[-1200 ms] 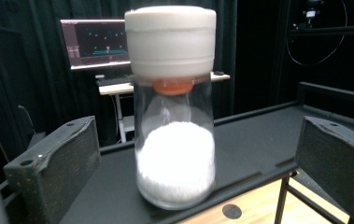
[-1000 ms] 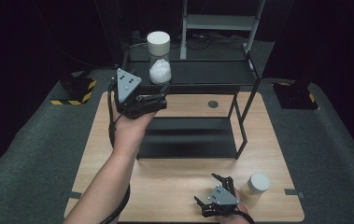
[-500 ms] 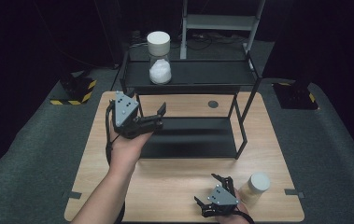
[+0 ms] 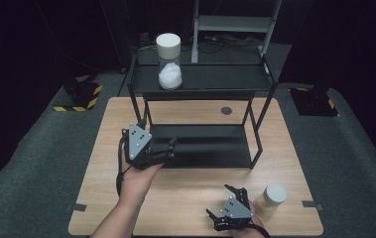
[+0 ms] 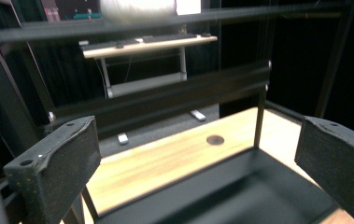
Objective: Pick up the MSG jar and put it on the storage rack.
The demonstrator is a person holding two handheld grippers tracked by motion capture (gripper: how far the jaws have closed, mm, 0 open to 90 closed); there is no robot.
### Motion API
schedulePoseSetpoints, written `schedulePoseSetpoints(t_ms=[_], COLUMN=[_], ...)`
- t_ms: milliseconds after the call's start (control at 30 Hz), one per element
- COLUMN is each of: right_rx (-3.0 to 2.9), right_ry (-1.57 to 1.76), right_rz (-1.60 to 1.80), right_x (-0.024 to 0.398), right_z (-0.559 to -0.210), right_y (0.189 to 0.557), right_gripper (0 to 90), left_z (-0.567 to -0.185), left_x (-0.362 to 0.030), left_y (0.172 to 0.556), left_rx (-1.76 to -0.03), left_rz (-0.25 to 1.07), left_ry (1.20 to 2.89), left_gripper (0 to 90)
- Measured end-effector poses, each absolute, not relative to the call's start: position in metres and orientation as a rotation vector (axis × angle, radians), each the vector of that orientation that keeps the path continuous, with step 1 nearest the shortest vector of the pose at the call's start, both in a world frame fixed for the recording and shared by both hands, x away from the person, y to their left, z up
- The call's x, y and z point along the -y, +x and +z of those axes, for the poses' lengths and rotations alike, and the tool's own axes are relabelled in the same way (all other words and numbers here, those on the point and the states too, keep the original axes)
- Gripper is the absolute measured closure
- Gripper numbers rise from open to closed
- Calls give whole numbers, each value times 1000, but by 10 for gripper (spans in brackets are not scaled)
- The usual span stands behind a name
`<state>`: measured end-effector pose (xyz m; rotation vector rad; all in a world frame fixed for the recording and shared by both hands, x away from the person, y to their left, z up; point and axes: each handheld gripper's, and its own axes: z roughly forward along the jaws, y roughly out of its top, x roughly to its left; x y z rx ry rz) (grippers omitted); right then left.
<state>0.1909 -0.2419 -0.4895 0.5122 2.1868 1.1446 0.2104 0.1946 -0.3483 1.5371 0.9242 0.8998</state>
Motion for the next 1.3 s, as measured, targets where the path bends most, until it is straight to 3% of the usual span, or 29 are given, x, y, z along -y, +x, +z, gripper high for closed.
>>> schedulePoseSetpoints(t_ms=[1033,1300], right_rx=[-2188,-2175], right_ry=[501,533], right_rz=[1136,1152], right_x=[241,242], right_z=[-489,-490], right_y=[190,191], right_gripper=[0,0], left_z=[-465,-487], left_x=[-203,-204], left_y=[184,176], left_rx=[-1113,-1123], left_rz=[754,795], left_ry=[1710,1797], left_gripper=[4,4])
